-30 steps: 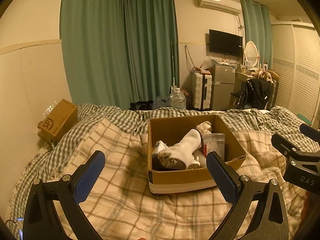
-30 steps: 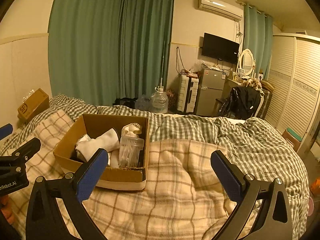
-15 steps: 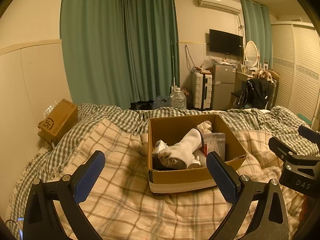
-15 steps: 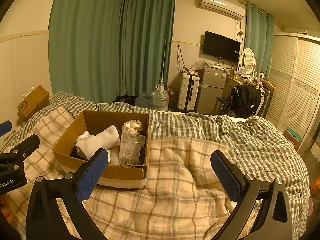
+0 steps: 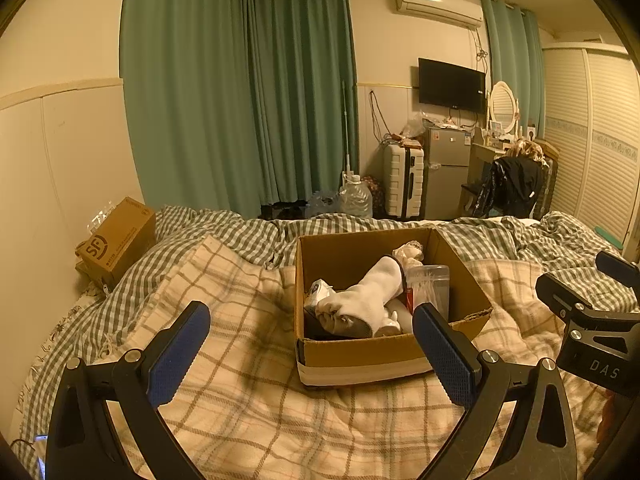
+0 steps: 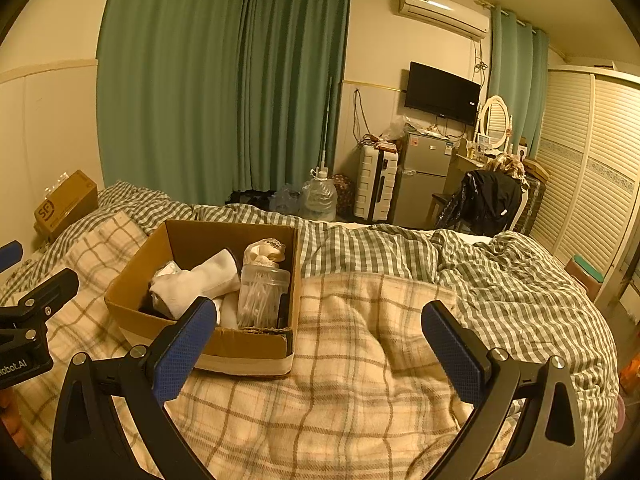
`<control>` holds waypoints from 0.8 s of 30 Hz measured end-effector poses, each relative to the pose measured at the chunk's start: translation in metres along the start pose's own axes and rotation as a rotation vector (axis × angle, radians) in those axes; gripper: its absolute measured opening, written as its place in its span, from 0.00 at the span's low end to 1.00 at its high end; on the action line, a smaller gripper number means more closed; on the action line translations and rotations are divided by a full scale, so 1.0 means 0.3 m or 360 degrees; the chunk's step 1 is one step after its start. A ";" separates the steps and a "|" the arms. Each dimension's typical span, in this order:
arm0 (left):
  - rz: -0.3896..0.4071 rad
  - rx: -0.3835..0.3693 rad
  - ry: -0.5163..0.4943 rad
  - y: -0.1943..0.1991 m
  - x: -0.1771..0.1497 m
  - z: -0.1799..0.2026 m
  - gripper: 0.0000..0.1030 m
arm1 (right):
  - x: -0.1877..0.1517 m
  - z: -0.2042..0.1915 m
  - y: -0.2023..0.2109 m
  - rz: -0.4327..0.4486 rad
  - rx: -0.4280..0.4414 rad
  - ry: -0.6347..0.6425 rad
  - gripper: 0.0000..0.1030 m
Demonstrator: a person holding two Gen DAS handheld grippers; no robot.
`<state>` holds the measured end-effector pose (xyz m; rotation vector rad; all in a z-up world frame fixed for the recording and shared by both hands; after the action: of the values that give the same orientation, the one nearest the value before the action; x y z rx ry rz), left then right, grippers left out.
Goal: Organize objects
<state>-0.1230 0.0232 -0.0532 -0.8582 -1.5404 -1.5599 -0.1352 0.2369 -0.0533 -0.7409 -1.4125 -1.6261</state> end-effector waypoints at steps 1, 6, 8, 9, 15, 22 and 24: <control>0.0001 0.0001 0.0000 0.000 0.000 0.000 1.00 | 0.000 0.000 0.000 -0.0001 -0.0001 0.0001 1.00; -0.0003 -0.0002 0.0001 0.001 0.001 -0.001 1.00 | -0.001 0.000 0.000 -0.0003 -0.0003 0.0001 1.00; 0.0001 -0.0001 0.0000 0.004 0.002 -0.001 1.00 | -0.002 -0.001 0.000 -0.0004 -0.0001 0.0002 1.00; 0.0001 -0.0002 0.0001 0.004 0.002 -0.001 1.00 | -0.002 -0.002 0.001 -0.0004 -0.0001 0.0002 1.00; 0.0004 -0.0008 0.0009 0.004 0.002 -0.005 1.00 | -0.001 -0.004 0.000 -0.0004 0.0001 0.0004 1.00; 0.0003 -0.0005 0.0001 0.002 0.002 -0.006 1.00 | -0.001 -0.005 0.000 -0.0003 -0.0003 0.0003 1.00; 0.0004 -0.0005 0.0003 0.003 0.002 -0.004 1.00 | -0.001 -0.005 0.001 -0.0002 -0.0001 0.0003 1.00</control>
<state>-0.1226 0.0219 -0.0524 -0.8600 -1.5357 -1.5610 -0.1347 0.2355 -0.0537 -0.7388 -1.4118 -1.6277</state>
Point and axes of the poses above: each gripper's, at about its wrist camera, not at the fingertips, and y roughly against the way its jaws point, z to its right, x to its top, the point moved 4 cm from there along -y, roughly the way its jaws point, and after that the axes turned 7 degrees about y, right-handed, at the moved point
